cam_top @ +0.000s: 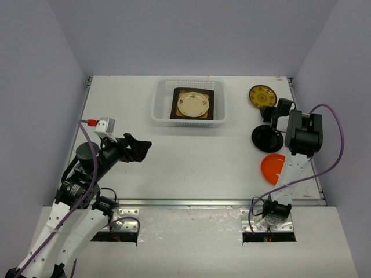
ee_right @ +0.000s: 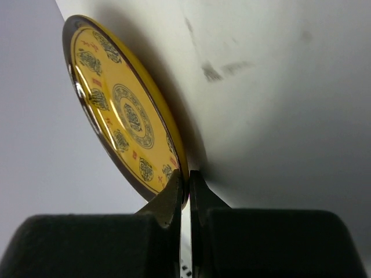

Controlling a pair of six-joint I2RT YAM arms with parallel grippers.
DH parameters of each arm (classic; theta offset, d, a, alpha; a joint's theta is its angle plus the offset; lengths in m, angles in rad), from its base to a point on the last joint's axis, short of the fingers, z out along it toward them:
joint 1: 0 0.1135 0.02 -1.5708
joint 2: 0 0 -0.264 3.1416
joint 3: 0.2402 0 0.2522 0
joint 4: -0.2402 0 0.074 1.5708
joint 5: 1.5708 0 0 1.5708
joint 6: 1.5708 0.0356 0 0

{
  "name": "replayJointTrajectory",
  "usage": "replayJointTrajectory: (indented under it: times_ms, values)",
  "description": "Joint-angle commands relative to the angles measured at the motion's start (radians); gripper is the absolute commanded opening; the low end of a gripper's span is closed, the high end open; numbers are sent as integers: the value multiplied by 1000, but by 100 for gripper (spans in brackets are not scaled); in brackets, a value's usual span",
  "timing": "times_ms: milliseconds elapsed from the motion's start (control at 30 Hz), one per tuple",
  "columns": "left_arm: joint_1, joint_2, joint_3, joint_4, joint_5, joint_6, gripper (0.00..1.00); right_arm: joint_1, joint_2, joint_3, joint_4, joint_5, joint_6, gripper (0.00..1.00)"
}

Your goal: Place the plates into the plastic bin on the countertop

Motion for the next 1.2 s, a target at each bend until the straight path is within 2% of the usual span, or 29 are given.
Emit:
replayJointTrajectory:
  times_ms: [0,67,267,500,567,667,800,1000,1167]
  values:
    - [8,-8,1,39,-3,3,100,2,-141,-143,260,-29,47,0]
    - [8,-14,1,39,-6,1,100,2,-185,-197,330,-55,61,0]
    - [8,-20,1,39,-12,0,100,17,-352,-342,385,-129,33,0]
    - [8,-23,-1,39,-18,-1,100,90,-558,-511,346,-210,-35,0]
    - [8,-23,-1,38,-21,-3,100,127,-584,-516,300,-219,-83,0]
    - [8,-23,-1,36,-23,-3,100,223,-672,-462,97,-225,-226,0]
    - [8,-28,-2,36,-26,-4,100,348,-682,-334,-120,-182,-375,0]
    - [8,-49,-2,33,-38,-7,100,423,-543,-131,-327,-228,-496,0]
    - [6,-66,-4,32,-42,-9,100,481,-437,28,-414,-226,-590,1]
